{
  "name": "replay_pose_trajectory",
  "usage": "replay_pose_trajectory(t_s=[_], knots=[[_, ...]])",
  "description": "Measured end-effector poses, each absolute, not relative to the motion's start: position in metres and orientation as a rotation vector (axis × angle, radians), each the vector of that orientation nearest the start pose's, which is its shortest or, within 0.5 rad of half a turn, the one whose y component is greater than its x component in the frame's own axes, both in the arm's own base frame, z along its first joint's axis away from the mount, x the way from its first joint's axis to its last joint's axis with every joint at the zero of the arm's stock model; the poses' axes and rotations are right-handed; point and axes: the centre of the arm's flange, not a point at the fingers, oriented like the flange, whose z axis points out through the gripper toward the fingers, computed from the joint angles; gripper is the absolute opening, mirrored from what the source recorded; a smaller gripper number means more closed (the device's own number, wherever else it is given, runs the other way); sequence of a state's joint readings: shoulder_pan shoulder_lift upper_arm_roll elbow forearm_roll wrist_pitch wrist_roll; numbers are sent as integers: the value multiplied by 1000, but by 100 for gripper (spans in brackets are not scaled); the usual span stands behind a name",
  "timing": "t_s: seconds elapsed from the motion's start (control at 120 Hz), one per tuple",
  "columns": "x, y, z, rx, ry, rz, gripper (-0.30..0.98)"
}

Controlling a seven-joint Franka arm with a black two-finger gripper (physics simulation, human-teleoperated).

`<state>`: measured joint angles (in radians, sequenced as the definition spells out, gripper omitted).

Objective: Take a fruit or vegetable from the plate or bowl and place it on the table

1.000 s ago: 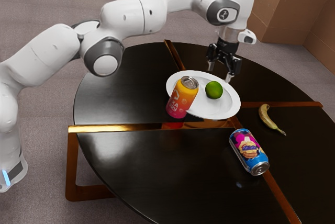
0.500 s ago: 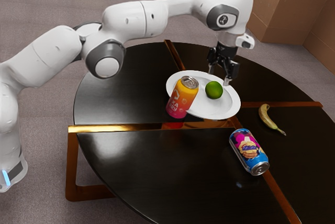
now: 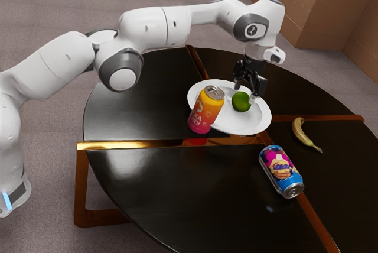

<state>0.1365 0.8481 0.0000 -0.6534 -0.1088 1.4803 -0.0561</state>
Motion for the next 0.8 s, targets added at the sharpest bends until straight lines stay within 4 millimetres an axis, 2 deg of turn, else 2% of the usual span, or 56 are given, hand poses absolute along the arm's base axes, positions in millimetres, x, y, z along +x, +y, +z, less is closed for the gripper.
replay_pose_trajectory(t_s=[0.367,0.667,0.8], knots=[[749,97,481,-3243,-254,16,69],[748,113,480,-3242,-252,3,69],[750,113,472,-3244,-242,13,69]])
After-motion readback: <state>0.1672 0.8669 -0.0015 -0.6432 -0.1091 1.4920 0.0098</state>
